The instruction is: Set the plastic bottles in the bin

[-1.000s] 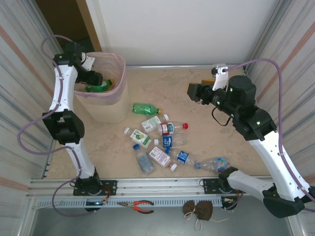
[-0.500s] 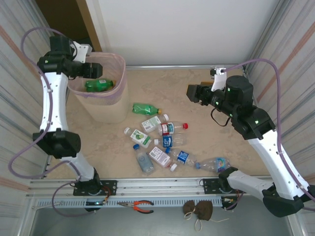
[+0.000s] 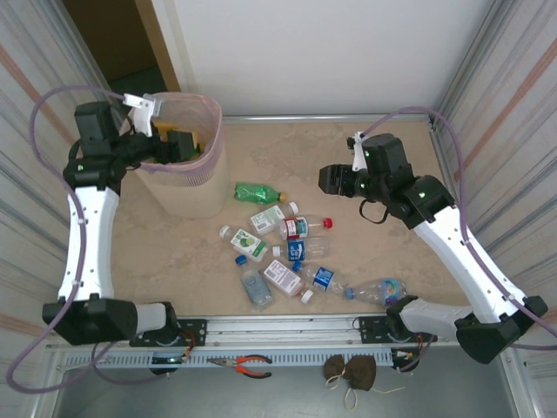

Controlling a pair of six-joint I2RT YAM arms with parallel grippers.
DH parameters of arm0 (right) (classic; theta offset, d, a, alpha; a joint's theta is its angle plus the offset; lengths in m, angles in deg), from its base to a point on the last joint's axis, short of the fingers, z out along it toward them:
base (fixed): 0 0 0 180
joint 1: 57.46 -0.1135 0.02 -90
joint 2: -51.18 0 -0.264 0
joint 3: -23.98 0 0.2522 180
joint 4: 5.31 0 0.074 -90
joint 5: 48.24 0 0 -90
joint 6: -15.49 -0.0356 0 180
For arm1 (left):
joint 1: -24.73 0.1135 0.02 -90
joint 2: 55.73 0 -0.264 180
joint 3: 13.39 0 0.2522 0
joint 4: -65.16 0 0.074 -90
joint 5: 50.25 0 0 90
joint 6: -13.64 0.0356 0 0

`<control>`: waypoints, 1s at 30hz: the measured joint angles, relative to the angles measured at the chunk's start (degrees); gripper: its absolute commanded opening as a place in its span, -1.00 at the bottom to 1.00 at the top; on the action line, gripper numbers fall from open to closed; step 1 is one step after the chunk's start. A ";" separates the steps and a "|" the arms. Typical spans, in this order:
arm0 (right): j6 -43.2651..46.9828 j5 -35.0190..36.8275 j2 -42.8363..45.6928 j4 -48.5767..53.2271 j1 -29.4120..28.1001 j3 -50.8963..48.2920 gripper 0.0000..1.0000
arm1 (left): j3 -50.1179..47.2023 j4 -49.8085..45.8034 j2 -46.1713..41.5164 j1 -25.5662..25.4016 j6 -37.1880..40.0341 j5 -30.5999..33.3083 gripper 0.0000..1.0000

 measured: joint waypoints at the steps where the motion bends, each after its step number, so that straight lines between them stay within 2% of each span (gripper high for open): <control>1: -2.14 0.33 0.04 -0.20 0.11 -1.75 0.36 | -2.86 2.75 -1.60 0.00 -0.26 -1.44 0.47; 6: -14.25 -0.22 0.11 -3.61 2.16 -12.41 0.38 | -13.05 12.37 -6.73 0.00 -0.72 -5.79 0.47; 9: -26.60 1.46 0.15 -5.22 3.93 -18.01 0.34 | -17.70 16.94 -8.70 0.00 -0.96 -7.67 0.47; 13: -42.32 3.87 -0.52 -5.22 6.01 -20.37 0.25 | -22.56 22.32 -10.62 0.00 -1.14 -8.98 0.47; 16: -50.18 3.98 -3.34 -5.81 7.78 -20.37 0.20 | -25.53 25.44 -11.98 0.00 -1.68 -9.44 0.47; 22: -59.56 1.22 -13.99 -8.26 10.47 -20.37 0.13 | -27.96 28.68 -13.35 0.00 -2.43 -10.40 0.46; 30: -63.98 -4.11 -25.20 -12.96 11.04 -19.47 0.05 | -27.98 29.66 -14.12 0.00 -2.60 -10.88 0.47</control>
